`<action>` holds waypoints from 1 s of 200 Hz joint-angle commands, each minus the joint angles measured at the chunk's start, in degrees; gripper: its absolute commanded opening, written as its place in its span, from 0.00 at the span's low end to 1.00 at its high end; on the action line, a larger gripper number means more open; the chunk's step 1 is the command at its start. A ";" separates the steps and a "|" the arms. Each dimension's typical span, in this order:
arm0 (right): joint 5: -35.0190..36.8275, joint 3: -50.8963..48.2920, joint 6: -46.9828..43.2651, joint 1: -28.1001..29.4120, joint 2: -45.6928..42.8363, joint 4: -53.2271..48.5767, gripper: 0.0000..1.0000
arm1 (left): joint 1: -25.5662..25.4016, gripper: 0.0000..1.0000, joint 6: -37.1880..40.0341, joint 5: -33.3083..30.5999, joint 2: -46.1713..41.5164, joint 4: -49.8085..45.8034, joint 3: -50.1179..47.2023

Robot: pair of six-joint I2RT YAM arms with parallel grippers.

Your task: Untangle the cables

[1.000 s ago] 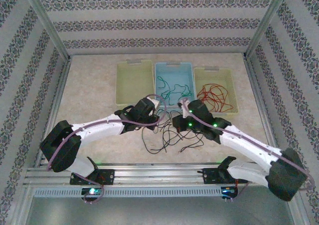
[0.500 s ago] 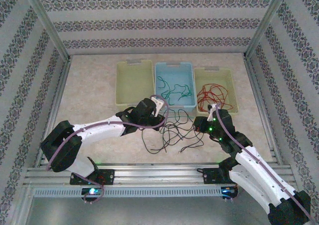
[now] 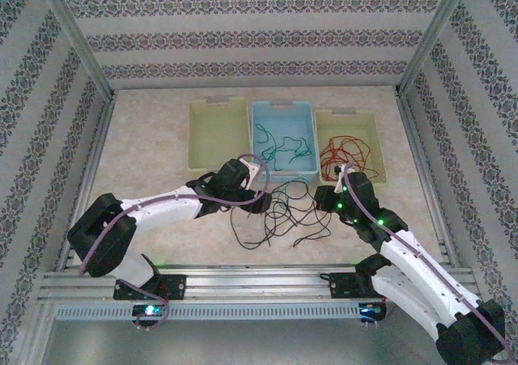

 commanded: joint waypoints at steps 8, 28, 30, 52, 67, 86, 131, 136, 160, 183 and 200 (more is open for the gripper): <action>1.58 3.16 -3.93 2.04 -0.07 -1.89 0.00 | 0.97 0.75 0.03 3.16 2.23 1.50 2.86; 4.26 5.52 -5.76 3.39 -0.96 -3.56 0.00 | 1.05 0.73 -0.49 2.51 3.68 1.96 3.81; 4.40 5.73 -5.80 3.43 -1.02 -3.64 0.00 | 1.05 0.73 -0.52 2.38 3.83 2.03 3.86; 4.76 8.47 -6.37 3.35 -1.83 -3.67 0.00 | 1.05 0.73 -0.79 2.58 4.73 2.43 3.97; 4.96 10.50 -6.44 3.26 -1.70 -3.31 0.00 | 1.05 0.73 -0.52 3.05 5.36 1.77 4.18; 5.54 13.15 -6.87 3.27 -0.90 -2.72 0.00 | 1.05 0.73 -0.35 2.61 5.43 1.45 3.63; 6.58 18.65 -7.91 3.27 1.10 -2.65 0.00 | 0.42 0.78 2.47 5.93 1.57 2.75 1.81; 6.62 19.00 -7.82 3.27 1.35 -2.83 0.00 | 0.15 0.79 3.05 5.95 0.93 3.11 1.56; 7.42 20.45 -6.94 3.48 1.95 -2.95 0.00 | -0.60 0.81 5.39 5.85 -0.05 1.40 2.61; 8.92 20.88 -7.50 3.62 1.27 -2.20 0.00 | -0.96 0.82 6.16 4.85 0.61 1.26 3.72; 7.74 21.95 -8.25 3.62 1.31 -2.30 0.00 | -1.38 0.81 6.23 4.89 1.76 2.82 4.90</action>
